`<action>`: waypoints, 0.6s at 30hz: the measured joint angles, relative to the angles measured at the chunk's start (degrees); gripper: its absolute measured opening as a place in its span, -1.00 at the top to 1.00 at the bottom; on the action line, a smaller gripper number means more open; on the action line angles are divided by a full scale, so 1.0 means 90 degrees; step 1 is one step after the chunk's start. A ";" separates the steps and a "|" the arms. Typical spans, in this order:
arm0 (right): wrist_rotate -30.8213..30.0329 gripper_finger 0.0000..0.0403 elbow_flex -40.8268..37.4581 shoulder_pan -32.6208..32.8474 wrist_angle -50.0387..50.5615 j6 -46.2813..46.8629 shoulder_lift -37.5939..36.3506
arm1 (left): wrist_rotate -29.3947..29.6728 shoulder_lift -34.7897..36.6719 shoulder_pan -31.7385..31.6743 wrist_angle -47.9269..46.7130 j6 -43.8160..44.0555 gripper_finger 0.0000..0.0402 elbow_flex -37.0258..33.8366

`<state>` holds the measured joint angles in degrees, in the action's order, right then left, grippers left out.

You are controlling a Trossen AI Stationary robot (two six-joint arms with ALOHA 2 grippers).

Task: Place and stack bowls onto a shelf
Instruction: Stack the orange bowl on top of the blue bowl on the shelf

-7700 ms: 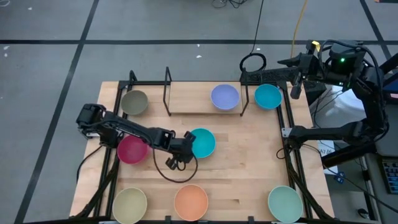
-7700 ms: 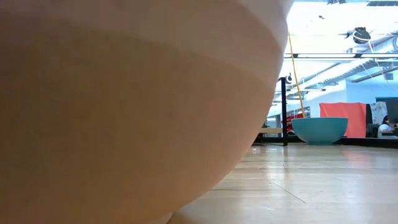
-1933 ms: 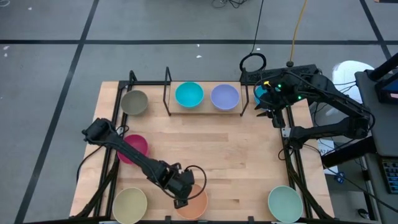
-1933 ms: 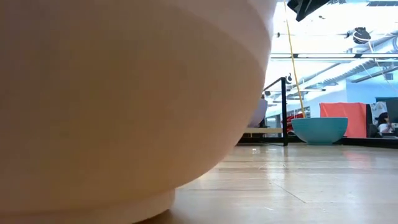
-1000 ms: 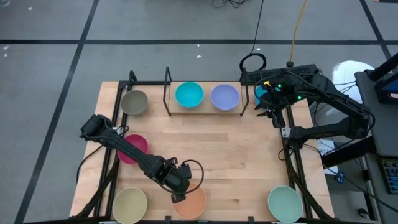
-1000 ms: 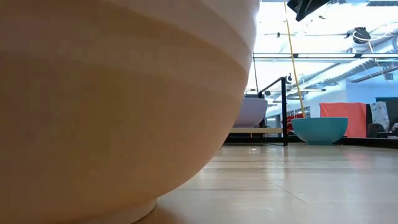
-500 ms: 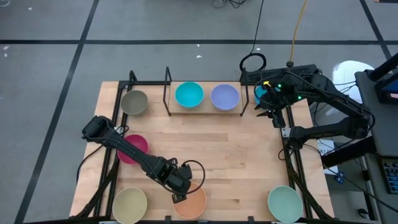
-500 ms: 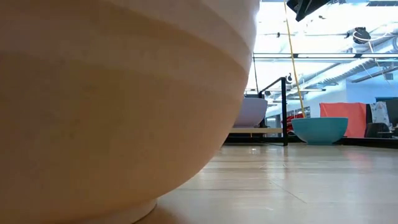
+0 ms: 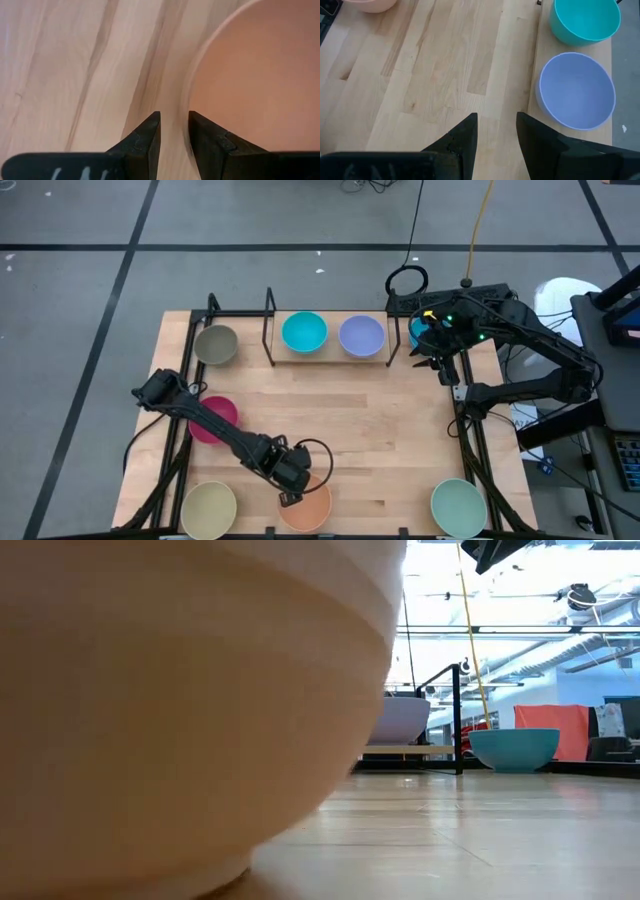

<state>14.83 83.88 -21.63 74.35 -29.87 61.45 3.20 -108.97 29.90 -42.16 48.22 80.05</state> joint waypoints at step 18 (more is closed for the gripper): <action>-0.0012 0.37 0.0000 -0.0002 0.0000 0.0000 0.0000 | -0.0320 -0.0218 -0.0602 -0.0012 0.0270 0.94 0.0017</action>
<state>14.72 83.88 -21.65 74.35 -29.87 61.45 0.32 -110.93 24.48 -42.27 50.65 80.20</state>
